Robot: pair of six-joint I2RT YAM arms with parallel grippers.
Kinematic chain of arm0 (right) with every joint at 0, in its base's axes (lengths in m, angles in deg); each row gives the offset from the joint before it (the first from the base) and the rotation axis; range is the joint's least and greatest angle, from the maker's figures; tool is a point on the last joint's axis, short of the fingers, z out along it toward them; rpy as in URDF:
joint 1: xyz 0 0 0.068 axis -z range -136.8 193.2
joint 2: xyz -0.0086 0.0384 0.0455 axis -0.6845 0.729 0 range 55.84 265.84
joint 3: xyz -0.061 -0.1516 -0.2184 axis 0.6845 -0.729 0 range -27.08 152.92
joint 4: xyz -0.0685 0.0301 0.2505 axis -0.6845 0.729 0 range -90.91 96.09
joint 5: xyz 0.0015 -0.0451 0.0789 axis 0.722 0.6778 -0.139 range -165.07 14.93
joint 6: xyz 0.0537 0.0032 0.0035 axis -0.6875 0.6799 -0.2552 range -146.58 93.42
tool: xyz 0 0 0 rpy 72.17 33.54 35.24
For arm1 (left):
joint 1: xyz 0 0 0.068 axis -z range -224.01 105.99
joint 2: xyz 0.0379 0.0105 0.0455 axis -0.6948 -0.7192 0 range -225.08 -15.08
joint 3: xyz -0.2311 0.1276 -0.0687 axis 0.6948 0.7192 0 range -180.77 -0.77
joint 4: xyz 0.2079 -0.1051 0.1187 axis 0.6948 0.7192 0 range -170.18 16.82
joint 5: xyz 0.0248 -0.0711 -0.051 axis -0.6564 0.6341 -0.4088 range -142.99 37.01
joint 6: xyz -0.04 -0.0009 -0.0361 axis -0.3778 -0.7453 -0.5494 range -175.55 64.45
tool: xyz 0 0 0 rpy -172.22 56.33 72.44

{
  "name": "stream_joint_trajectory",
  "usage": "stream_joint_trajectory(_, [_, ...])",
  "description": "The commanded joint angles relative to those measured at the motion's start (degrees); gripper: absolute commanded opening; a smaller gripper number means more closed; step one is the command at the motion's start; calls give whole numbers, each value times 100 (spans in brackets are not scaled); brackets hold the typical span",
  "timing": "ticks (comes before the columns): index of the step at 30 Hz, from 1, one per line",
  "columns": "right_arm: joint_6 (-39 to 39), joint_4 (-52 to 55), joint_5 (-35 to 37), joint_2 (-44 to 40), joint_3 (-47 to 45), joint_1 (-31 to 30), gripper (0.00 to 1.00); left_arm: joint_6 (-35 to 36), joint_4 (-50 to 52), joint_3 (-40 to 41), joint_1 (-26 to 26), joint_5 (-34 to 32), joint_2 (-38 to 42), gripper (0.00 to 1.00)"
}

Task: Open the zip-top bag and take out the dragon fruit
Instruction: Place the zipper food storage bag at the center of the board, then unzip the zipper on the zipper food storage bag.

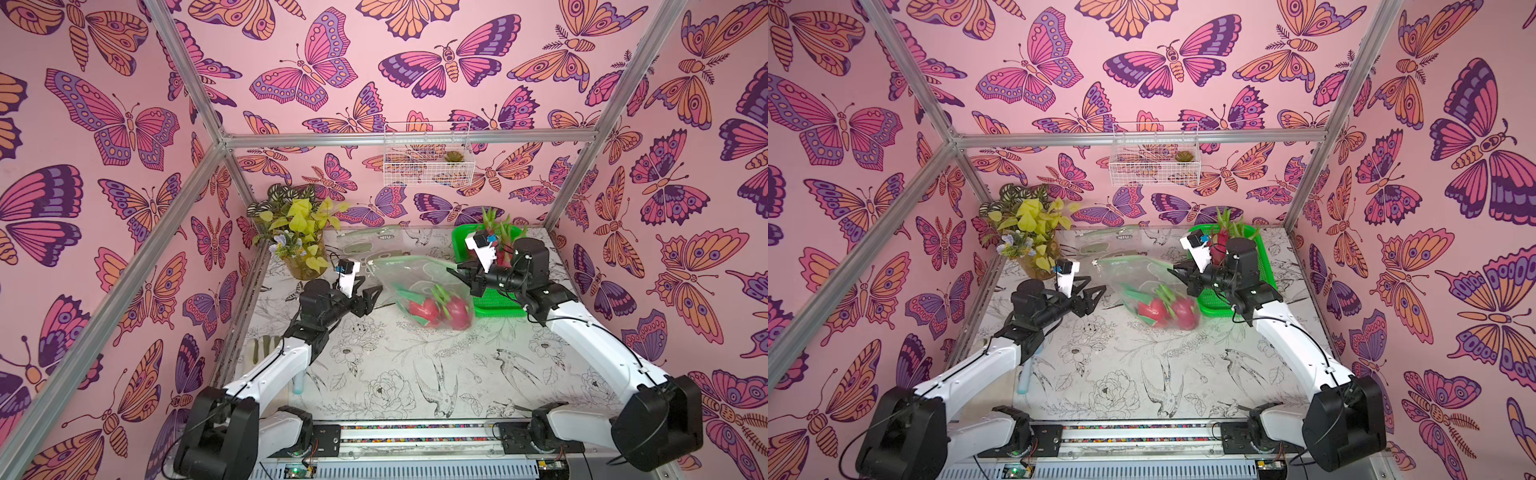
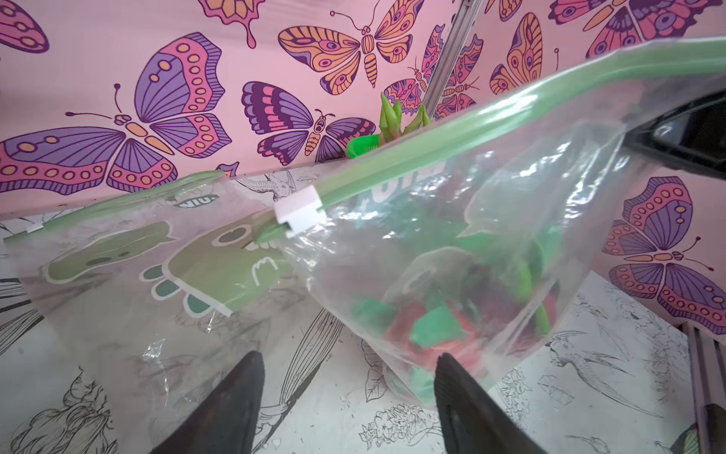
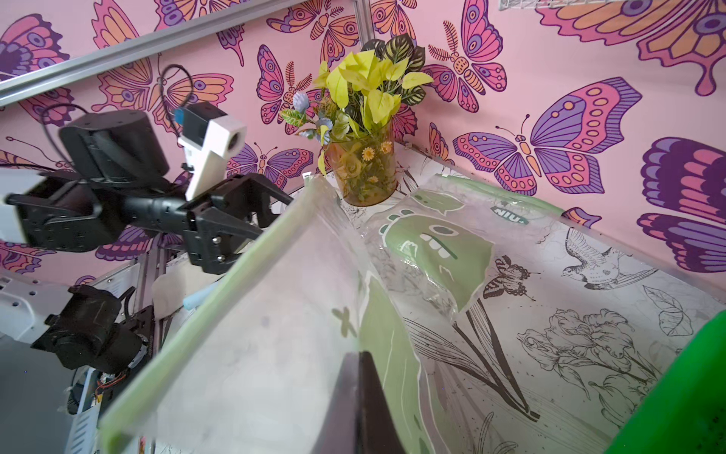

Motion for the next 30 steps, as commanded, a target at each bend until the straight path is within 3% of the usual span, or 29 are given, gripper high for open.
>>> stream_joint_trajectory(1, [-45, -34, -368, -170, 67, 60, 0, 394, -763, -289, -66, 478, -506, 69])
stream_joint_trajectory(9, [-35, 4, -580, -156, 32, 143, 0, 276, -1846, -703, -334, 1836, -1344, 66])
stream_joint_trajectory(15, [-31, -8, -667, -114, 49, 166, 0, 165, -2134, -1041, -394, 2705, -1717, 56])
stream_joint_trajectory(17, [-59, -10, -676, -97, 71, 176, 0, 207, -2052, -1103, -399, 2827, -1731, 50])
stream_joint_trajectory(20, [-92, -4, -678, -66, 118, 193, 0, 239, -2028, -1145, -407, 2988, -1741, 27])
stream_joint_trajectory(25, [-224, -16, -565, -61, 191, 229, 18, 141, -2287, -956, -458, 2988, -1515, 0])
stream_joint_trajectory(28, [-230, 99, -453, -136, 328, 266, 43, 187, -1829, -1043, -460, 3028, -1294, 0])
stream_joint_trajectory(30, [-137, 353, -166, -250, 490, 267, 54, 240, -1376, -1139, -460, 2941, -1040, 0])
